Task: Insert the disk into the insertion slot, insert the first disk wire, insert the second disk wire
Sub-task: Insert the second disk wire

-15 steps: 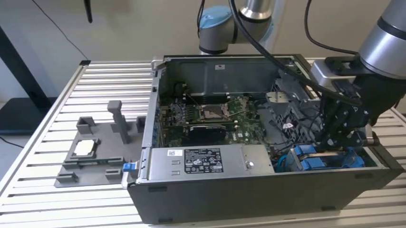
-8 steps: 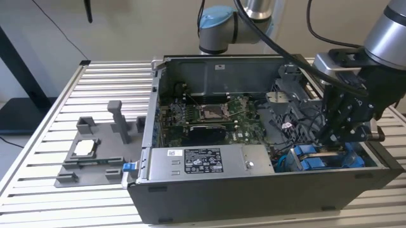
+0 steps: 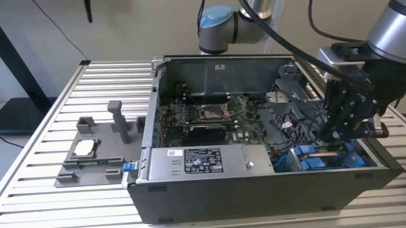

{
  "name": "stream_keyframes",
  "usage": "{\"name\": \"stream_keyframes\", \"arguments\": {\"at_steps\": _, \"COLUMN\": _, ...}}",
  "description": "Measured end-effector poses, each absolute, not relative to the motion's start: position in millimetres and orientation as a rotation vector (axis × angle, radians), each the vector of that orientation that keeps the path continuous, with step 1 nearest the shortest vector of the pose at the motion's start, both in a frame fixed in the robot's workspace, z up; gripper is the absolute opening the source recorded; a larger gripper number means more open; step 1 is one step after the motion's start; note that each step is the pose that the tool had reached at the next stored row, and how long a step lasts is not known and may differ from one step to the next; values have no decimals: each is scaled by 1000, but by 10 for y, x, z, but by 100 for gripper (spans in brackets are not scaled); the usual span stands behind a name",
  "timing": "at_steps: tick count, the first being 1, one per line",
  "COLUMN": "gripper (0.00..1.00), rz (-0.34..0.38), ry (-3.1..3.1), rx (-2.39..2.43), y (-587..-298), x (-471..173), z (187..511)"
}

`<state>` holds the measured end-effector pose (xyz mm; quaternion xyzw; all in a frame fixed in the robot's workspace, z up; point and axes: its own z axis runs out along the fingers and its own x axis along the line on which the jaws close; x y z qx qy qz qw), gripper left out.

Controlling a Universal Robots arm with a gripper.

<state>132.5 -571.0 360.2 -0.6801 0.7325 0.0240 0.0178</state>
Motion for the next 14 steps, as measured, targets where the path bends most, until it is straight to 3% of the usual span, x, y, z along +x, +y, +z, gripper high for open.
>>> {"name": "stream_keyframes", "arguments": {"at_steps": 14, "gripper": 24, "rz": 36, "ry": 2259, "rx": -2092, "y": -5646, "x": 1301, "z": 3850}}
